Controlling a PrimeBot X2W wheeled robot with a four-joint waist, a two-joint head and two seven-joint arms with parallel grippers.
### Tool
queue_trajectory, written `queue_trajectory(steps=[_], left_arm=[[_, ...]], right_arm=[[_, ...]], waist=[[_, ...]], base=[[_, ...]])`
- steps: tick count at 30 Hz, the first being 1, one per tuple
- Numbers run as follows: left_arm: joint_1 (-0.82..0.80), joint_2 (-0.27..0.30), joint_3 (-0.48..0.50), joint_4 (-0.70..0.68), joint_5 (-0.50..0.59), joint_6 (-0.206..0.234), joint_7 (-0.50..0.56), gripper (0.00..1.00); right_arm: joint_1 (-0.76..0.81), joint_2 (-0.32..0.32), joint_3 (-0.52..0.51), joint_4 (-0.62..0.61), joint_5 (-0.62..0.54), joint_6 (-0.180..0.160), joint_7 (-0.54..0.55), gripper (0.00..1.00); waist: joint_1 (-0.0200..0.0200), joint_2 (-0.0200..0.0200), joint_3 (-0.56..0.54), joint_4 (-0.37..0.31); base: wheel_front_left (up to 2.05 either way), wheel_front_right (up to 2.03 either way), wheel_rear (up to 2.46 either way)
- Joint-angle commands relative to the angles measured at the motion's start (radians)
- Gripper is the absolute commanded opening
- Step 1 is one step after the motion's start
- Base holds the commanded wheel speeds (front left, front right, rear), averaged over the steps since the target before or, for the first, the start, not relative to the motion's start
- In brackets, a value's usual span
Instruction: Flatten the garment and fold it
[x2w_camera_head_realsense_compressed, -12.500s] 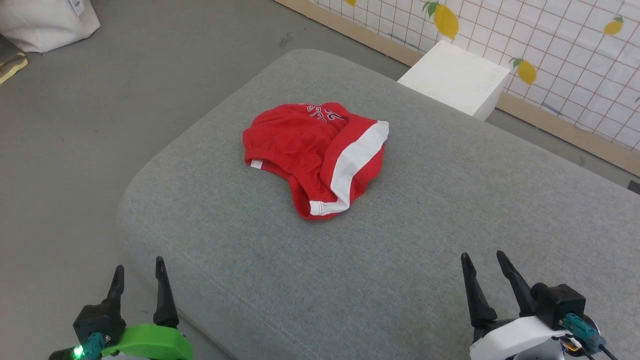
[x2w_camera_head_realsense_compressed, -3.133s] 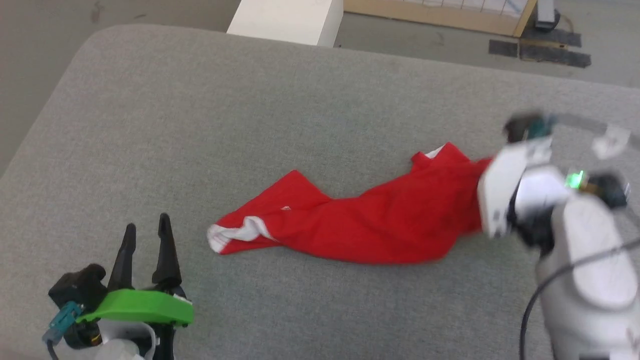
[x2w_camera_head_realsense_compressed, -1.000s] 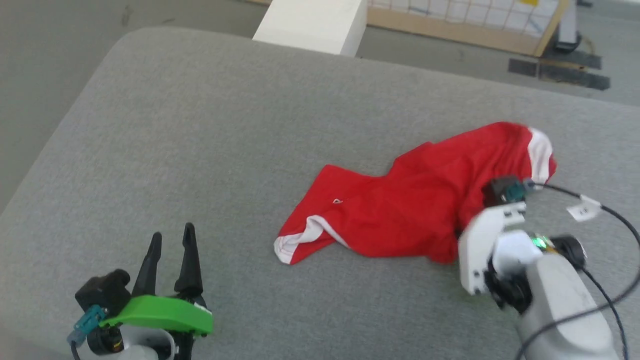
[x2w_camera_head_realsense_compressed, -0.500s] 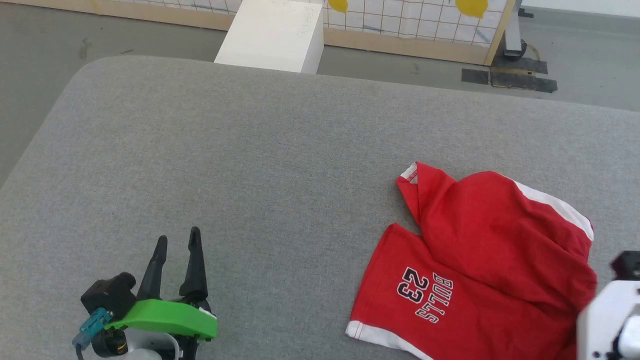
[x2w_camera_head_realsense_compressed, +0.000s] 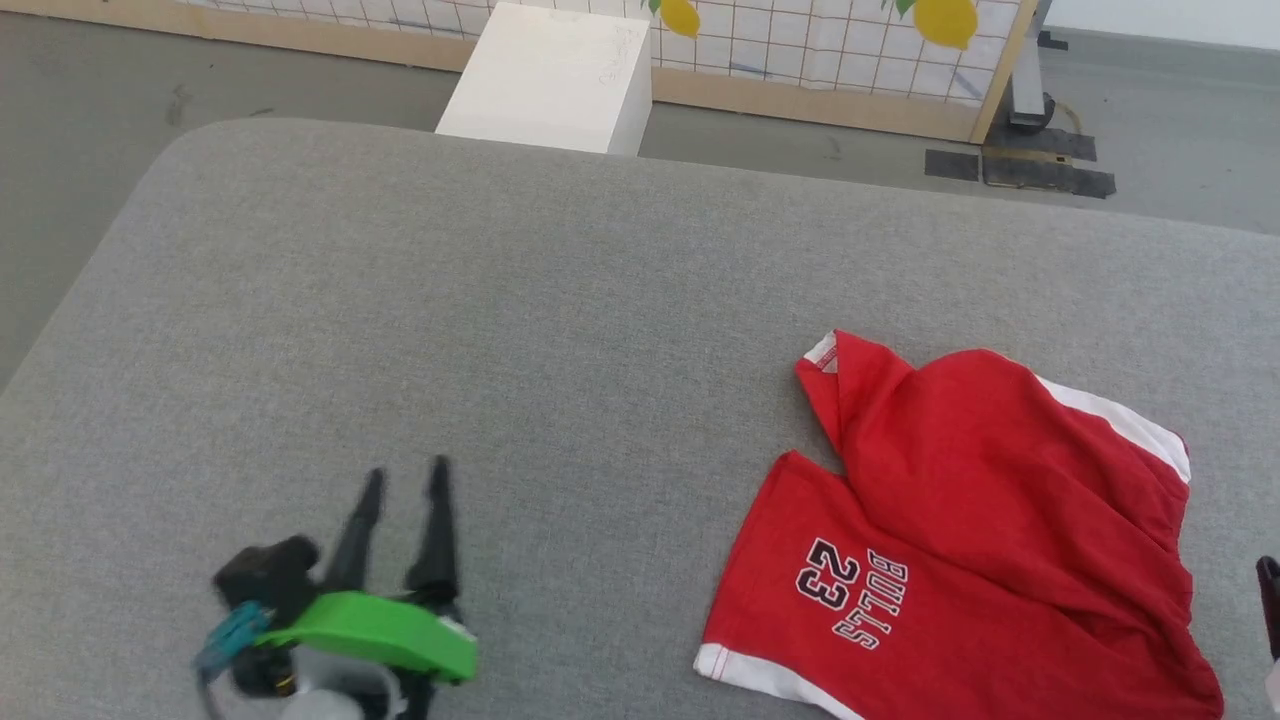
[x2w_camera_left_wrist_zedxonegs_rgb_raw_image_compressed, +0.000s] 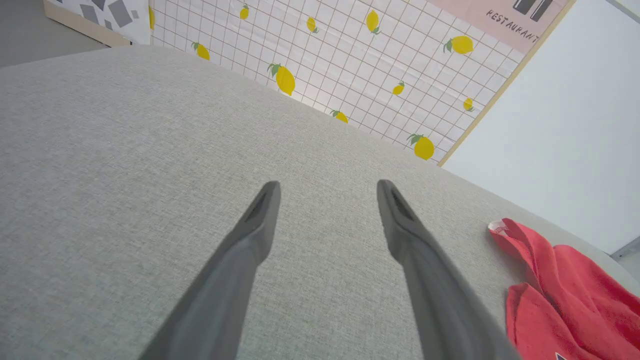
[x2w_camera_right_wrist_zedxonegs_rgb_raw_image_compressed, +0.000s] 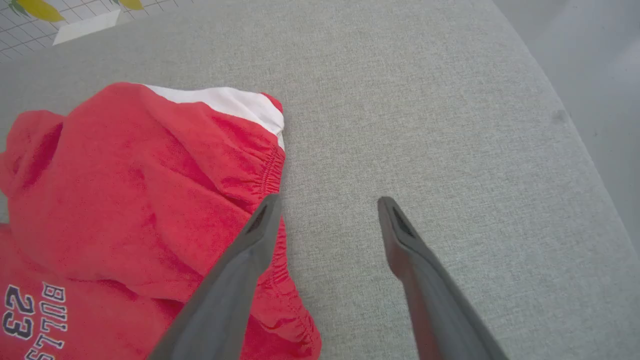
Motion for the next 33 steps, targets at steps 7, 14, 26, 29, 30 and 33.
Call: queue_trajectory(steps=[7, 14, 26, 29, 30, 33], left_arm=[[-0.127, 0.008, -0.253, 0.018, -0.057, -0.007, 0.293, 1.00], [-0.152, 0.021, -0.395, 0.062, -0.052, 0.017, 0.660, 1.00], [-0.107, 0.023, -0.461, 0.056, -0.097, 0.016, 0.770, 0.00], [-0.137, 0.015, -0.401, 0.058, -0.111, 0.042, 0.687, 0.00], [-0.153, 0.013, -0.374, 0.061, -0.121, 0.052, 0.659, 0.00], [-0.197, 0.014, -0.282, 0.069, -0.147, 0.089, 0.576, 0.00]], right_arm=[[-0.013, 0.001, 0.051, 0.072, 0.017, -0.001, -0.063, 1.00], [-0.021, 0.001, 0.073, 0.090, 0.019, -0.001, -0.081, 1.00], [-0.027, 0.001, 0.079, 0.097, 0.022, -0.001, -0.097, 1.00], [-0.028, 0.001, 0.086, 0.100, 0.022, -0.001, -0.100, 1.00], [-0.027, 0.001, 0.089, 0.103, 0.022, -0.001, -0.102, 1.00], [-0.027, 0.001, 0.101, 0.110, 0.023, -0.001, -0.104, 1.00]], waist=[[0.0000, 0.0090, 0.008, -0.042], [0.0000, 0.0090, 0.026, -0.075], [0.0000, 0.0090, 0.046, -0.086], [0.0000, 0.0090, 0.045, -0.079], [0.0000, 0.0090, 0.043, -0.075], [0.0000, 0.0090, 0.036, -0.068]], base=[[0.00, 0.00, 0.00], [0.00, 0.00, 0.00], [0.00, 0.00, 0.00], [0.00, 0.00, 0.00], [0.00, 0.00, 0.00], [0.00, 0.00, 0.00]])
